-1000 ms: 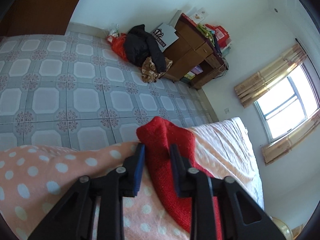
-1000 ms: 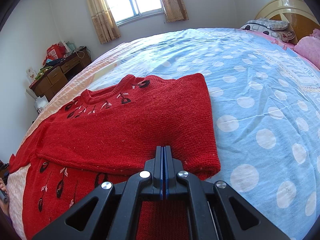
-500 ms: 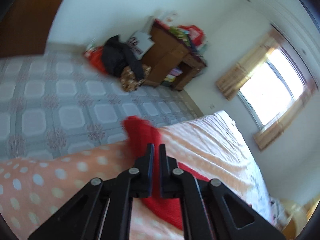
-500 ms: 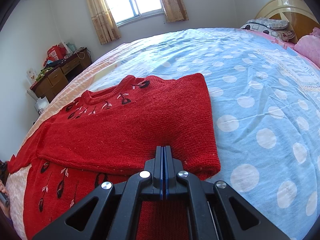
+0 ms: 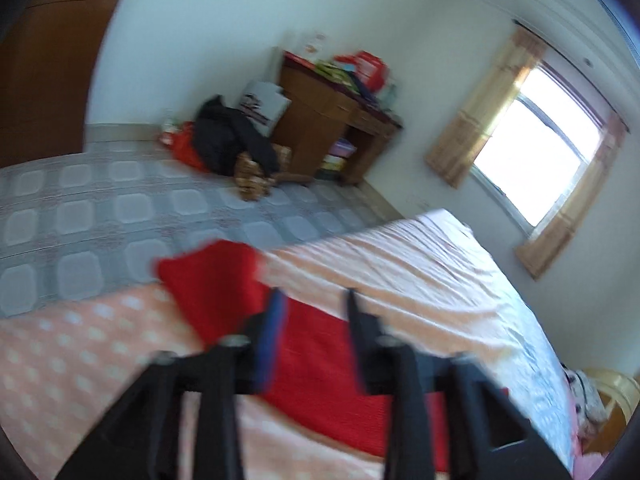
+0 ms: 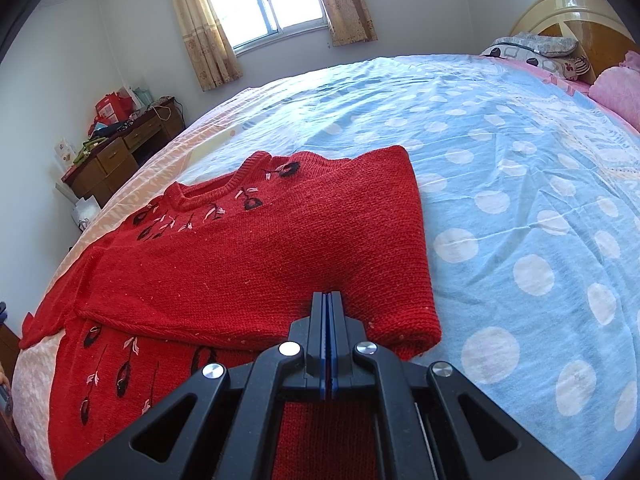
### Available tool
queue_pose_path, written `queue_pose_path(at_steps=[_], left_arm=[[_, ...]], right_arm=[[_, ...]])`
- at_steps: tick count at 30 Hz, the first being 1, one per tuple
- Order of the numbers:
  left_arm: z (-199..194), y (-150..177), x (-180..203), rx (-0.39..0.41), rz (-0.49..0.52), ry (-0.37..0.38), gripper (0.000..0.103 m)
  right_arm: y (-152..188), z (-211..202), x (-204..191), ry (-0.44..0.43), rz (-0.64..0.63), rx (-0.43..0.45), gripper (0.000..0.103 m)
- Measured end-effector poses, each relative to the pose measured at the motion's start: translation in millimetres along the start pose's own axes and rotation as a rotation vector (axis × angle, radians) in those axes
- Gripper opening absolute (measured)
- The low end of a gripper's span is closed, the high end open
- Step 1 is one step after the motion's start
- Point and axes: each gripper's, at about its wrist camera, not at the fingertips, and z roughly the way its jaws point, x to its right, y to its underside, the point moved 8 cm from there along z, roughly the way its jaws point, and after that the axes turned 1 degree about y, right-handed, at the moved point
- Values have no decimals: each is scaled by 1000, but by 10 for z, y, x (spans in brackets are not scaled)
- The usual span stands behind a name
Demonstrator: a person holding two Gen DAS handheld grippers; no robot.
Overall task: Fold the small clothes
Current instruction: 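Lift the held sleeve and lay it across the body with the left tool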
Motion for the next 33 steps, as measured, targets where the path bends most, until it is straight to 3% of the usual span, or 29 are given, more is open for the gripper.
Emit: queue_pose_path(at_steps=[1,2,4,6,7,9,13,14,15,17,20,25,28,33], left_arm=[[-3,-51,-120,10,-16,-25,91],[-25,-105,-267,26,-42,-57,103],[-54,-220,-538,68,-125,-74,103],[48,-233,-695,37,-155,-137,103],[125,-240,-776,18,-153,-194,101],[285,-198,-780,-6,-144,-205,94],[675,41,-753,-150,-89,-280,90],[692,55,-733,-148,-47,-316,81],[719,73,-685,-159,-27,-301,72],[742,75,-660,-168,-25,-268,34],[736,81,-704,-158,-54,-219,18],[582,10,-556,-75,-68,-98,12],[396,-61,-185,0,62,-76,12],[134,160,798,21,290,64,12]], right_arm=[[0,2,1,-1,1,1,0],[0,2,1,-2,2,1,0],[-1,5,-1,-4,3,1,0],[1,3,2,-4,3,2,0],[2,3,2,-4,4,2,0],[3,3,4,-3,2,2,0],[1,5,2,-2,2,2,0],[4,3,5,-2,2,2,0],[3,2,5,-2,2,2,0],[4,3,4,-1,1,2,0],[5,5,5,1,1,3,0],[4,5,4,0,1,3,0],[5,5,3,1,1,3,0],[4,5,7,3,0,5,0]])
